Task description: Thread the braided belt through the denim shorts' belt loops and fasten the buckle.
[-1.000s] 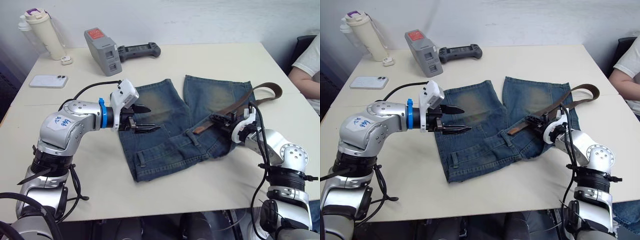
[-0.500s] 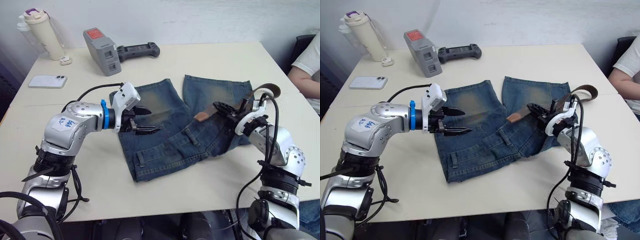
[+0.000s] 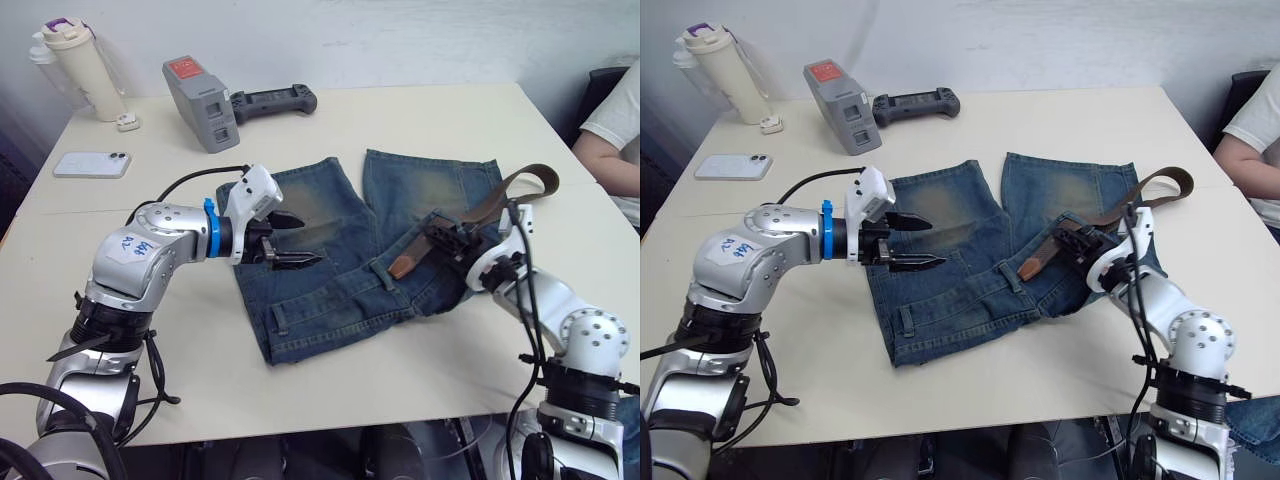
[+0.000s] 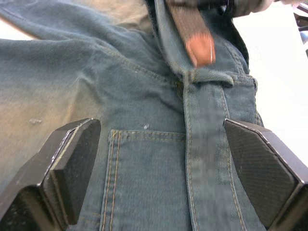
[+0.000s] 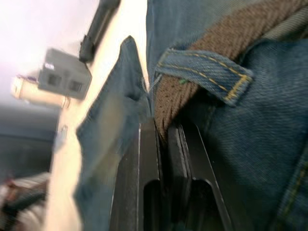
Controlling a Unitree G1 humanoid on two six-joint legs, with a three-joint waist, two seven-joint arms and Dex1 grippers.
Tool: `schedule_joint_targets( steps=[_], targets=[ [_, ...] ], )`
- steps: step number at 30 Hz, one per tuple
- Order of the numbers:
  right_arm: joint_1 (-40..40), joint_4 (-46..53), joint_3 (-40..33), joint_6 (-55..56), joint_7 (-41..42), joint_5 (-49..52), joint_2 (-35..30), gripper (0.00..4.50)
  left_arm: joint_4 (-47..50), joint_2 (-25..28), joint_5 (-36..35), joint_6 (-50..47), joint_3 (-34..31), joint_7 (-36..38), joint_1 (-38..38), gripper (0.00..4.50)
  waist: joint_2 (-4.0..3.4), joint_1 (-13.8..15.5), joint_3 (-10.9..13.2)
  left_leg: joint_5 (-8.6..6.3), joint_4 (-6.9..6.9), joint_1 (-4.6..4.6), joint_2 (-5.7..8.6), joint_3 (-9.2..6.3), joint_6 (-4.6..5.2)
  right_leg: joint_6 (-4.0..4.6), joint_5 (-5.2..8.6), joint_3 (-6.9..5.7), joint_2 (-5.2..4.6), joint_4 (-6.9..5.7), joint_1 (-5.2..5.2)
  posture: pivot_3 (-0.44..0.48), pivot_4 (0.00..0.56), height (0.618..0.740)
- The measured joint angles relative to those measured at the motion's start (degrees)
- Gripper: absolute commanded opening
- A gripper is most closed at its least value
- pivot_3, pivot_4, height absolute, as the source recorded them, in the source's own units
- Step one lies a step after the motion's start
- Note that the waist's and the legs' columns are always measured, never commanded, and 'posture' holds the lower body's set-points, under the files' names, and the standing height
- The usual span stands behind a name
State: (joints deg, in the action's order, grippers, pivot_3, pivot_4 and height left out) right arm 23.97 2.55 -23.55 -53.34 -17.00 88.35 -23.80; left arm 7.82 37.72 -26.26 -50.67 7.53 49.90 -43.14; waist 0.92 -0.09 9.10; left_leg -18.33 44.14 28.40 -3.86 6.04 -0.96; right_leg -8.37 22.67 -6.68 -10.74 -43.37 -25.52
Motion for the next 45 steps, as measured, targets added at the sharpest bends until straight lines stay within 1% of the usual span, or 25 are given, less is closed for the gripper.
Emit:
schedule_joint_targets(
  steps=[6,9,11,13,16,22,34,41,45],
  targets=[
    [-2.08,3.09,4.81,3.92,7.76,-9.57,0.25,0.06,-0.01,-0.95,0.05,0.01,0.4,-0.11,-0.12,4.5,0.0,-0.14,0.0,0.0,-0.04,-0.06,-0.02,0.06,0.0,0.0,0.0,0.0,0.0,0.0,0.0,0.0,0.15,0.65],
    [-2.97,3.52,5.02,6.57,11.51,-12.86,0.82,0.06,-0.17,-0.85,0.16,0.01,0.39,-0.14,-0.13,4.5,0.0,0.03,0.0,0.0,-0.02,-0.06,-0.02,0.05,0.0,0.0,0.0,0.0,0.0,0.0,0.02,0.0,0.15,0.65],
    [-4.29,3.57,4.7,7.97,13.4,-13.08,2.79,0.06,-0.68,-0.82,0.41,0.01,0.38,-0.12,-0.13,4.5,0.0,0.11,0.0,0.0,0.02,-0.07,-0.01,0.03,0.0,0.0,0.0,0.0,0.0,0.0,0.05,0.0,0.15,0.65],
    [-5.01,3.54,3.74,8.15,13.47,-11.6,4.74,0.06,-1.39,-0.88,0.64,0.03,0.38,-0.12,-0.16,4.5,0.0,0.01,0.0,0.0,0.0,-0.07,-0.02,0.02,-0.01,0.0,0.0,0.0,0.0,-0.01,0.04,0.0,0.15,0.65],
    [-6.09,2.95,2.26,7.19,13.4,-8.76,5.65,0.06,-1.62,-0.89,0.79,0.03,0.38,-0.04,-0.16,4.5,0.0,-0.01,0.0,0.0,0.0,-0.08,-0.02,0.02,-0.01,0.0,0.0,0.0,0.0,-0.02,0.04,0.0,0.15,0.65],
    [-6.24,1.07,0.31,6.64,12.27,-4.75,5.9,0.06,-1.66,-0.88,0.89,0.04,0.38,0.15,-0.16,4.5,0.0,0.06,0.0,0.0,0.02,-0.07,-0.02,0.02,-0.01,0.0,0.0,0.0,0.0,-0.02,0.04,0.0,0.15,0.65],
    [-6.35,-0.3,-0.29,6.15,11.21,-1.79,6.18,0.06,-1.66,-0.87,0.88,0.03,0.38,0.41,-0.16,4.5,0.0,0.05,0.0,0.0,0.02,-0.07,-0.02,0.02,0.0,0.0,0.0,0.0,0.0,-0.03,0.04,0.0,0.15,0.65],
    [-5.15,-0.82,-2.21,7.81,7.83,3.47,8.33,0.06,0.82,-0.29,-1.39,0.43,-0.43,4.03,0.78,4.5,0.0,0.01,0.0,0.0,0.02,-0.07,-0.02,0.01,-0.01,0.0,0.0,0.02,0.0,-0.04,0.04,0.0,0.15,0.65],
    [-5.0,-0.73,-2.03,7.37,7.71,3.23,6.54,0.06,1.83,0.73,-2.15,0.86,-1.97,5.06,0.81,4.5,0.0,0.07,0.0,0.0,0.03,-0.07,-0.01,0.0,0.0,0.0,0.0,0.02,0.0,-0.03,0.04,0.0,0.15,0.65]
  ],
)
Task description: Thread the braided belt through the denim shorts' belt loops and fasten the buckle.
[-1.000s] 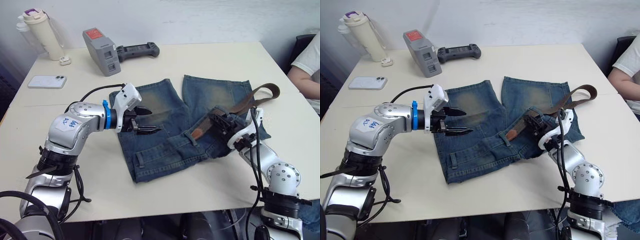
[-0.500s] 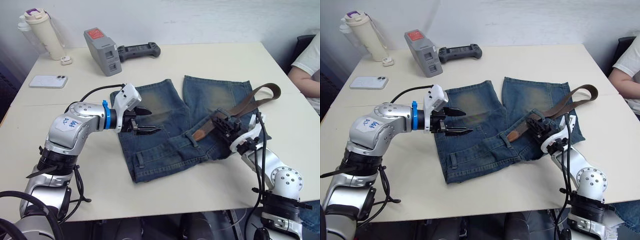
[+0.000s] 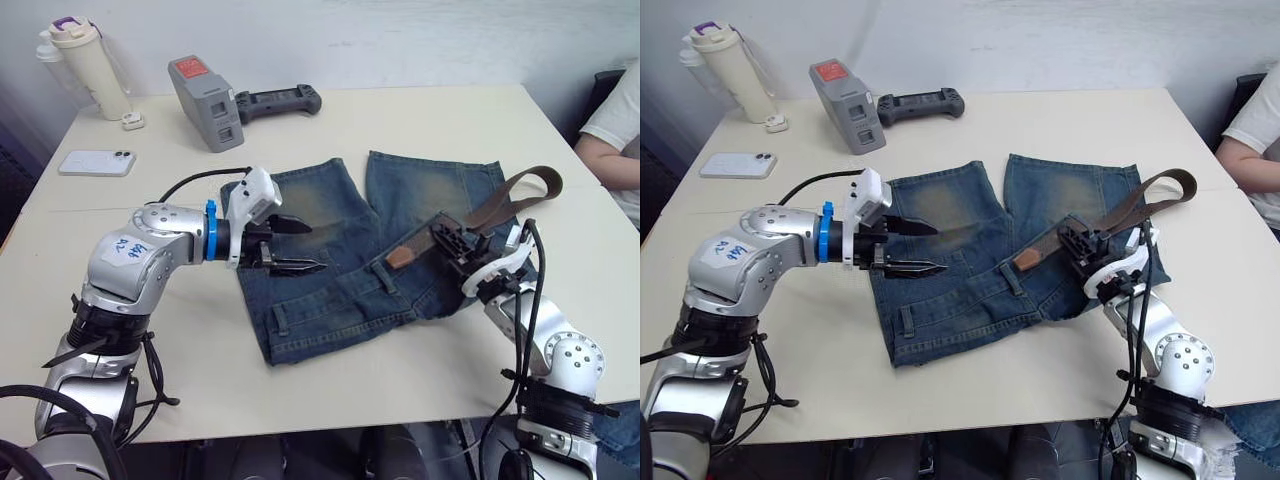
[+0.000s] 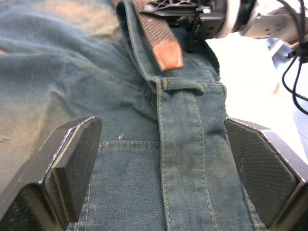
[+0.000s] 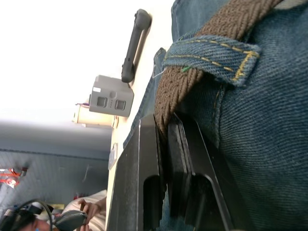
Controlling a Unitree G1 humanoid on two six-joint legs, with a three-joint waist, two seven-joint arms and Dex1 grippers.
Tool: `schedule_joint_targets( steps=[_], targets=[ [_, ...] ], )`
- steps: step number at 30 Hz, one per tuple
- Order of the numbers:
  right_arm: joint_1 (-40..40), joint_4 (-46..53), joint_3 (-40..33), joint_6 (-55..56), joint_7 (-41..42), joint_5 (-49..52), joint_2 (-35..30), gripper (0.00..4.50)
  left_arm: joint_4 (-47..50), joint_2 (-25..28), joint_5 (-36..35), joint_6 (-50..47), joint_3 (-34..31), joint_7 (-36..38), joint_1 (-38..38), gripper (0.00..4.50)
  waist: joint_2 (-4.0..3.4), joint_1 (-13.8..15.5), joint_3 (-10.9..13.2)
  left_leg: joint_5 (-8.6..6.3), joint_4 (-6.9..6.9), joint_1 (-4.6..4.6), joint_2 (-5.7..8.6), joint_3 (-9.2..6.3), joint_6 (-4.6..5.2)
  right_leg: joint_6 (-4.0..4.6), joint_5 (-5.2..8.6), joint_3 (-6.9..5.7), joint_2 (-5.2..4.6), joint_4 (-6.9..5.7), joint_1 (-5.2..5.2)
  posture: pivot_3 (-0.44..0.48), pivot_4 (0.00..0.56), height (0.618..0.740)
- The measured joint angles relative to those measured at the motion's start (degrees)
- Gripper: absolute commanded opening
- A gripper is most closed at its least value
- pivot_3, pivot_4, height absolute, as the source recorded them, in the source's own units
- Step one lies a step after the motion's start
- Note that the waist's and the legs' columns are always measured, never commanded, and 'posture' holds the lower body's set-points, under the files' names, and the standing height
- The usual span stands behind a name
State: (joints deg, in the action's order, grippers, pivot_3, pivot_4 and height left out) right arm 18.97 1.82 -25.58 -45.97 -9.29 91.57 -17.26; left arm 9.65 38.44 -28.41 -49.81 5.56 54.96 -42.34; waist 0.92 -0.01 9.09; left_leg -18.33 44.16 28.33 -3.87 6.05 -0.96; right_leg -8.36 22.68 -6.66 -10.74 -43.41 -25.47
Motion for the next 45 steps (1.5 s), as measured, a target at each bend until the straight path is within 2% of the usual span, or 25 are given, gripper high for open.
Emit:
schedule_joint_targets(
  steps=[11,22,36,41,45],
  targets=[
    [-2.39,2.51,3.43,-0.22,4.67,-5.66,-0.04,0.06,2.87,1.96,-1.08,-0.04,-0.71,1.16,2.61,4.5,0.0,-0.14,0.0,0.0,-0.02,-0.01,-0.01,0.0,0.0,0.0,0.0,0.0,0.0,-0.01,-0.01,0.0,0.15,0.65],
    [-2.12,2.35,2.86,-0.26,4.99,-3.7,1.69,0.06,3.46,2.89,-1.45,-0.37,-1.26,0.54,3.33,4.5,0.0,-0.08,0.0,0.0,-0.01,-0.01,-0.01,0.0,0.0,0.0,0.0,0.0,0.0,-0.01,0.0,0.0,0.15,0.65],
    [-4.56,4.58,7.9,0.96,11.8,-16.41,1.48,0.06,3.59,2.9,-1.66,-1.18,-1.27,-0.41,3.41,4.5,0.2,-0.04,-0.14,0.0,-0.02,-0.08,-0.01,-0.02,0.0,0.0,0.0,-0.01,0.0,-0.02,0.06,0.0,0.15,0.65],
    [-4.34,6.1,9.68,0.83,11.55,-19.53,2.06,0.06,3.58,2.9,-1.66,-1.46,-1.26,-0.6,3.4,4.5,0.21,-0.14,-0.15,0.0,-0.03,-0.1,-0.03,-0.02,0.0,0.0,0.0,-0.02,0.01,-0.03,0.05,0.0,0.15,0.65],
    [-4.49,9.07,12.17,0.3,9.09,-21.74,4.9,0.06,3.58,2.92,-1.65,-1.61,-1.12,-1.12,3.4,4.5,0.21,-0.45,-0.15,0.0,-0.09,-0.14,-0.08,-0.02,-0.01,0.02,0.01,-0.03,0.06,-0.09,0.01,0.0,0.15,0.65]
  ],
)
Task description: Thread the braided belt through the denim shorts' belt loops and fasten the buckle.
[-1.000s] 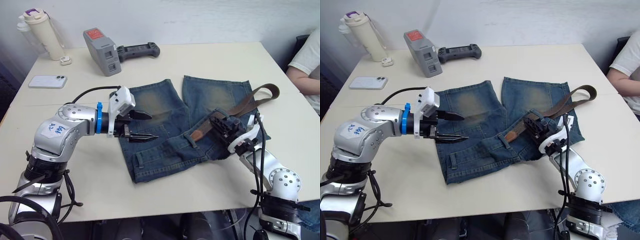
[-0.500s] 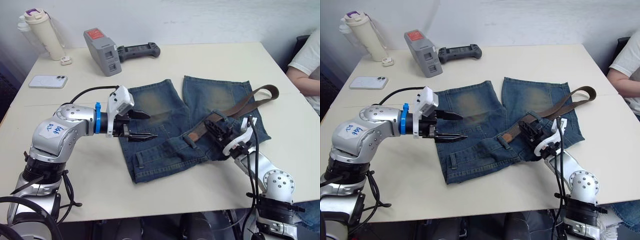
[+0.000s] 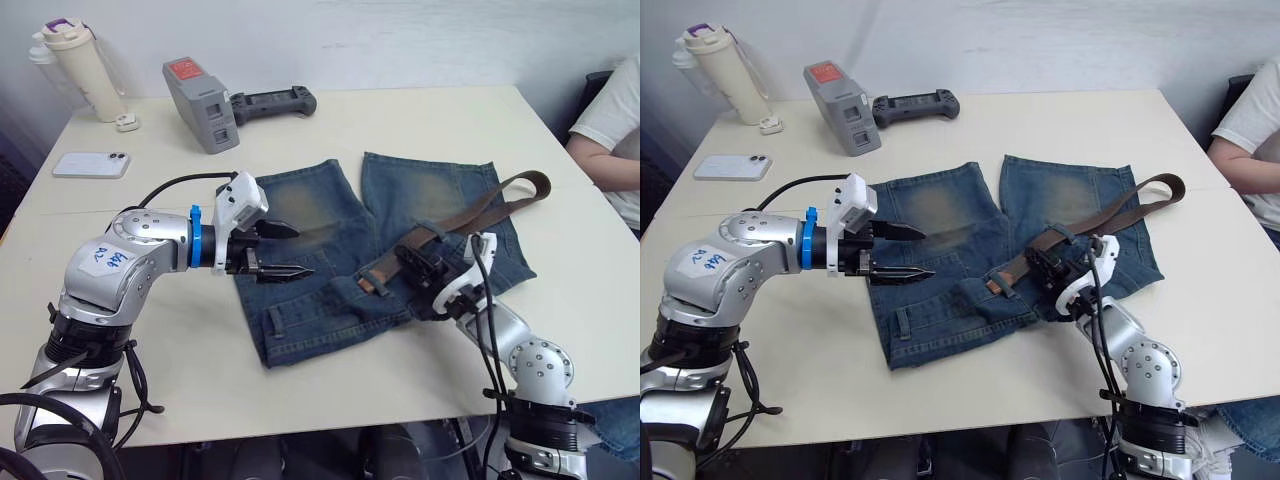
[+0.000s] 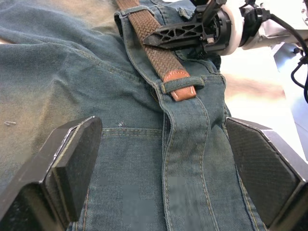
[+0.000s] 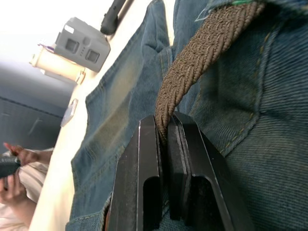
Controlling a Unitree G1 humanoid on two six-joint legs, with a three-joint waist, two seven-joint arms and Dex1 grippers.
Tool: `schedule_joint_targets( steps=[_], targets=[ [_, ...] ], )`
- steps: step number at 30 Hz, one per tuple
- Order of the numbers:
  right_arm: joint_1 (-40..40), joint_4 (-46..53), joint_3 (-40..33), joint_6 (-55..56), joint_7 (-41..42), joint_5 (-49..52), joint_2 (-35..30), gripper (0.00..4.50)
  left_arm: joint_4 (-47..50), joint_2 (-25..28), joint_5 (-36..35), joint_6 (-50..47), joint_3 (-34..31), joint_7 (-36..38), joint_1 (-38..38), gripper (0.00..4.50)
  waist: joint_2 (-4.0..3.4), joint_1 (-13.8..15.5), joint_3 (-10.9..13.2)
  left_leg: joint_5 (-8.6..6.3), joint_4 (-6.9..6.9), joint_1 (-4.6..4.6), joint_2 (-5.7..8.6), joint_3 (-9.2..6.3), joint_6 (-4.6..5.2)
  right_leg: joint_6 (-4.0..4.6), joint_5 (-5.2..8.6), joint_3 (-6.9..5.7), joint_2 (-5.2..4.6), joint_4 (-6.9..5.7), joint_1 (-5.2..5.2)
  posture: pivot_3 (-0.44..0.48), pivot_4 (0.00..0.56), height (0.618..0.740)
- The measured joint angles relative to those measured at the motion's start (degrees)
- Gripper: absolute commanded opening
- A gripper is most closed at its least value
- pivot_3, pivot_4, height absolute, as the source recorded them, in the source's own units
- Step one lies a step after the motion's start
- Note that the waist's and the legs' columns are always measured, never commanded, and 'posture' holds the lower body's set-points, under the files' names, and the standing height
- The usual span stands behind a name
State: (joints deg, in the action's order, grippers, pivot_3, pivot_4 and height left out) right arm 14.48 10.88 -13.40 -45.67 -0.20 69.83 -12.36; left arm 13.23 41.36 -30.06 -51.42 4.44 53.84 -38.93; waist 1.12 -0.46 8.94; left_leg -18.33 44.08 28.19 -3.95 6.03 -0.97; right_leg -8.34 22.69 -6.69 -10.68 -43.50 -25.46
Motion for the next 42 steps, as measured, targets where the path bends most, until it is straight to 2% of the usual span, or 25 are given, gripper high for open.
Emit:
schedule_joint_targets(
  steps=[5,12,16,20,30,32,33,38,42],
  targets=[
    [-1.26,3.79,2.54,-1.98,-3.32,-1.23,2.1,0.06,0.01,0.0,0.0,-0.21,0.05,-0.14,0.0,4.5,-0.01,-0.32,-0.05,0.0,-0.01,-0.01,-0.01,-0.04,-0.01,0.03,0.02,0.0,0.01,-0.04,0.0,0.0,0.15,0.65],
    [-0.73,5.71,2.88,-6.87,-11.27,0.06,1.77,0.06,0.57,-0.01,0.0,-1.02,0.11,-0.62,0.0,4.5,0.05,-0.27,-0.12,-0.01,0.01,-0.01,0.0,-0.08,-0.02,0.04,0.02,-0.01,0.01,-0.08,0.01,0.0,0.15,0.65],
    [0.96,5.74,2.64,-10.97,-17.05,3.24,0.63,0.06,0.66,-0.09,0.01,-1.0,0.46,-0.64,0.0,4.5,0.07,-0.1,-0.14,-0.01,0.02,-0.01,0.0,-0.09,-0.02,0.04,0.02,0.0,0.0,-0.08,0.01,0.0,0.15,0.65],
    [1.38,5.41,1.64,-12.17,-23.13,11.79,1.38,0.06,0.64,-0.22,0.06,-0.72,0.9,-0.64,0.0,4.5,0.06,0.12,-0.13,-0.01,0.03,0.02,0.01,-0.07,-0.02,0.04,0.02,0.01,0.0,-0.07,0.0,0.0,0.15,0.65],
    [0.95,5.39,4.22,-12.11,-25.41,17.18,0.69,0.06,-0.49,-0.59,1.04,1.52,1.33,-0.52,0.04,4.5,0.03,0.1,-0.12,-0.01,0.01,0.01,0.01,-0.05,-0.02,0.05,0.03,0.0,0.0,-0.06,-0.03,0.0,0.15,0.65],
    [0.82,5.39,4.36,-11.88,-25.23,17.01,0.36,0.84,-0.53,-0.6,1.15,1.73,1.47,-0.48,0.09,4.5,0.03,0.13,-0.12,-0.01,0.01,0.01,0.01,-0.05,-0.02,0.05,0.03,0.0,0.0,-0.06,-0.02,0.0,0.15,0.65],
    [0.7,5.39,4.44,-11.84,-25.1,16.99,0.06,1.06,-0.53,-0.61,1.18,1.85,1.57,-0.46,0.1,4.5,0.03,0.14,-0.12,-0.01,0.02,0.01,0.01,-0.04,-0.02,0.05,0.03,0.0,0.0,-0.06,-0.02,0.0,0.15,0.65],
    [0.58,6.39,4.18,-10.44,-24.94,20.08,-1.11,3.4,-0.71,-0.61,1.46,2.74,1.99,-0.21,0.75,4.5,0.04,0.5,-0.12,-0.01,0.09,0.03,0.03,-0.05,-0.02,0.05,0.03,0.02,-0.01,-0.04,0.01,0.0,0.15,0.65],
    [0.71,5.59,1.46,-7.26,-28.95,25.49,-3.44,3.4,-1.95,-1.18,2.17,4.03,2.88,0.07,0.78,4.5,0.04,0.88,-0.12,-0.01,0.15,0.08,0.07,-0.07,-0.01,0.05,0.03,0.03,-0.04,-0.03,0.02,0.0,0.15,0.65]
  ],
)
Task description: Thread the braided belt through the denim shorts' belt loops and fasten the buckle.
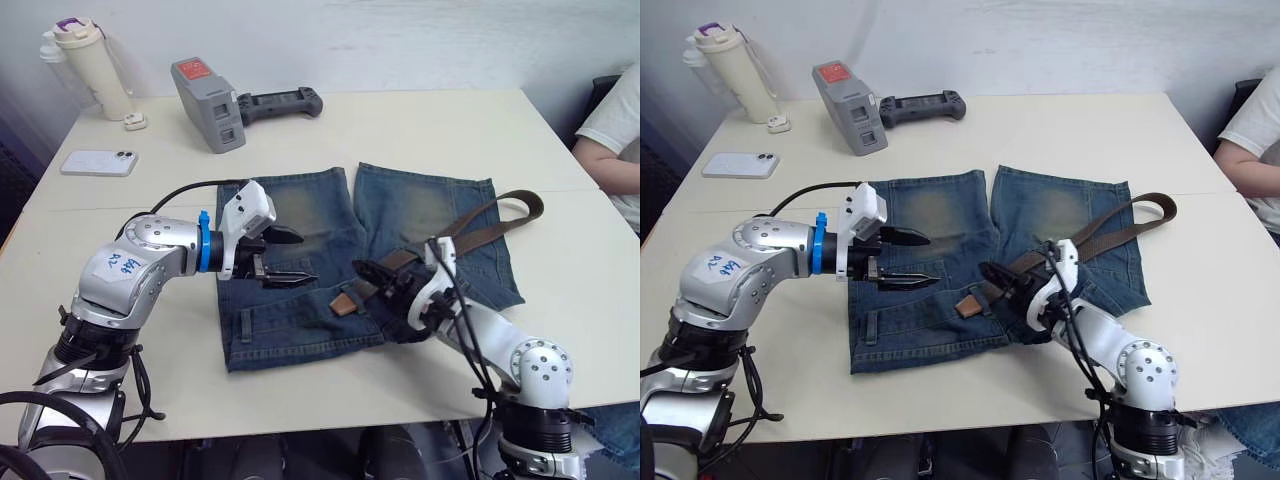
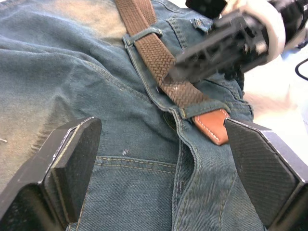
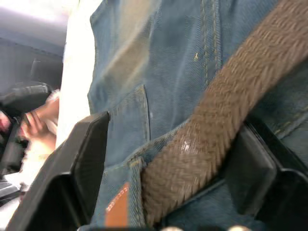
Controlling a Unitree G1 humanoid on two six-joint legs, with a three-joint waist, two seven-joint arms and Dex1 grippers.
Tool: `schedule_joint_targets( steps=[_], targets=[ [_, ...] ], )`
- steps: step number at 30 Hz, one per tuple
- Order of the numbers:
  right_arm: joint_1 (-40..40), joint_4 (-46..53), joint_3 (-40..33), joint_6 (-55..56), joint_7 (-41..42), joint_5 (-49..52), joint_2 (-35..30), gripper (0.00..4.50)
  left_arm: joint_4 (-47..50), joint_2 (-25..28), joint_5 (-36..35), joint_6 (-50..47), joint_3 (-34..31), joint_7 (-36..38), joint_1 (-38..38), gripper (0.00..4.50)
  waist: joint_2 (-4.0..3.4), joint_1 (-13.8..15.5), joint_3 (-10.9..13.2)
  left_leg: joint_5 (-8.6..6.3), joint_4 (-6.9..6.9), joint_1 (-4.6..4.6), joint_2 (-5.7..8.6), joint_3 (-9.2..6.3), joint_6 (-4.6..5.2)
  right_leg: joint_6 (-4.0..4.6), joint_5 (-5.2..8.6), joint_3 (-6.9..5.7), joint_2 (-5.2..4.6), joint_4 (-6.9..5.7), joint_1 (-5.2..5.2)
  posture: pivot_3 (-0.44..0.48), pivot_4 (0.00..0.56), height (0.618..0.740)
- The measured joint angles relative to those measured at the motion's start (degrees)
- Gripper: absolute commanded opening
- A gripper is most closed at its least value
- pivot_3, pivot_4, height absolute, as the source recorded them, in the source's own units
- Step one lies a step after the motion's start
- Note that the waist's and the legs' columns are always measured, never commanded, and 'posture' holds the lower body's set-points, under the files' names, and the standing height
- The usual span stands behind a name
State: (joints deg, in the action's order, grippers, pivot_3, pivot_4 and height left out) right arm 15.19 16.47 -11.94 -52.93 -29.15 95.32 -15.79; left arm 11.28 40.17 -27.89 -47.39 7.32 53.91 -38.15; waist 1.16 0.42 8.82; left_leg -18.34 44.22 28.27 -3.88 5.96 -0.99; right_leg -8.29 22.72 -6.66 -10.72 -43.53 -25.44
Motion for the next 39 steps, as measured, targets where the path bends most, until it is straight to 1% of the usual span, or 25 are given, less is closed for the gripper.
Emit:
schedule_joint_targets(
  steps=[2,4,8,13,14,16,17,21,28,32,36,39],
  targets=[
    [0.3,-1.62,-1.85,1.4,-0.83,1.29,-2.11,3.4,-1.03,-0.25,0.27,0.09,0.09,-0.01,0.0,4.5,0.0,0.03,0.0,0.0,0.0,0.02,-0.01,0.02,0.0,0.0,0.0,-0.01,0.0,0.02,-0.02,0.0,0.15,0.65],
    [1.0,-3.1,-2.71,2.61,-1.0,2.1,-2.77,3.4,-1.05,-0.69,0.4,0.37,0.16,-0.01,-0.02,4.5,-0.01,-0.28,0.0,0.0,-0.01,0.01,-0.02,0.02,0.0,0.0,0.0,-0.01,0.01,0.01,-0.03,0.0,0.15,0.65],
    [2.41,-5.59,-3.3,5.51,-1.8,4.26,-2.68,3.4,-1.05,-1.09,0.71,0.69,0.53,0.03,-0.03,4.5,-0.03,-0.56,0.02,0.0,-0.05,0.02,-0.03,0.03,0.0,0.0,0.0,-0.01,0.01,0.0,-0.06,0.0,0.15,0.65],
    [3.17,-7.86,-3.37,6.77,-1.55,4.43,-2.63,3.4,-1.05,-1.07,1.1,0.96,0.52,0.07,-0.03,4.5,-0.04,-0.43,0.02,0.0,-0.02,0.02,-0.02,0.03,0.0,0.0,0.0,0.0,0.0,0.0,-0.05,0.0,0.15,0.65],
    [3.33,-7.94,-3.3,6.82,-1.56,4.42,-2.6,3.16,-1.05,-1.07,1.12,1.04,0.52,0.07,-0.03,4.5,-0.03,-0.41,0.02,0.0,-0.02,0.02,-0.02,0.03,0.0,0.0,0.0,0.0,0.0,0.0,-0.05,0.0,0.15,0.65],
    [3.31,-7.99,-3.26,6.9,-1.66,4.43,-2.51,2.52,-1.04,-1.07,1.12,1.07,0.52,0.05,-0.03,4.5,-0.04,-0.46,0.02,0.0,-0.03,0.03,-0.02,0.02,0.0,0.0,0.0,0.0,0.0,0.0,-0.05,0.0,0.15,0.65],
    [3.26,-8.03,-3.25,6.9,-1.69,4.44,-2.51,2.08,-1.04,-1.07,1.12,1.07,0.52,0.04,-0.03,4.5,-0.04,-0.5,0.02,0.0,-0.03,0.02,-0.02,0.03,0.0,0.0,0.0,0.0,0.0,0.0,-0.05,0.0,0.15,0.65],
    [2.98,-8.05,-3.25,7.06,-1.8,5.3,-2.34,0.06,-1.01,-1.07,1.12,1.04,0.52,0.0,-0.03,4.5,-0.05,-0.52,0.03,0.0,-0.03,0.02,-0.03,0.03,0.0,0.0,0.0,0.0,0.01,0.0,-0.06,0.0,0.15,0.65],
    [2.24,-7.74,-2.81,7.8,-1.97,6.86,-2.3,0.02,-1.01,-1.08,1.12,0.9,0.52,-0.02,-0.03,4.5,-0.05,-0.54,0.03,0.0,-0.03,0.02,-0.03,0.03,0.0,0.0,0.0,0.0,0.01,0.01,-0.06,0.0,0.15,0.65],
    [1.88,-6.68,-0.96,7.99,-2.89,6.89,-1.9,0.02,-1.01,-1.29,1.12,0.73,0.52,-0.05,-0.14,4.5,-0.05,-0.57,0.03,0.0,-0.04,0.02,-0.03,0.03,0.0,0.0,0.0,-0.01,0.01,0.0,-0.06,0.0,0.15,0.65],
    [0.01,-3.91,1.37,8.95,-4.11,8.0,0.51,0.02,-1.01,-1.31,1.12,0.51,0.52,-0.04,-0.15,4.5,-0.05,-0.6,0.03,0.0,-0.04,0.02,-0.04,0.02,0.0,0.0,0.0,-0.01,0.01,0.0,-0.06,0.0,0.15,0.65],
    [-0.89,-2.24,3.24,9.23,-4.97,9.0,1.13,0.02,-1.01,-1.31,1.13,0.48,0.53,-0.04,-0.15,4.5,-0.06,-0.62,0.03,0.0,-0.04,0.02,-0.04,0.02,0.0,0.0,0.0,-0.01,0.01,0.0,-0.07,0.0,0.15,0.65]
  ],
)
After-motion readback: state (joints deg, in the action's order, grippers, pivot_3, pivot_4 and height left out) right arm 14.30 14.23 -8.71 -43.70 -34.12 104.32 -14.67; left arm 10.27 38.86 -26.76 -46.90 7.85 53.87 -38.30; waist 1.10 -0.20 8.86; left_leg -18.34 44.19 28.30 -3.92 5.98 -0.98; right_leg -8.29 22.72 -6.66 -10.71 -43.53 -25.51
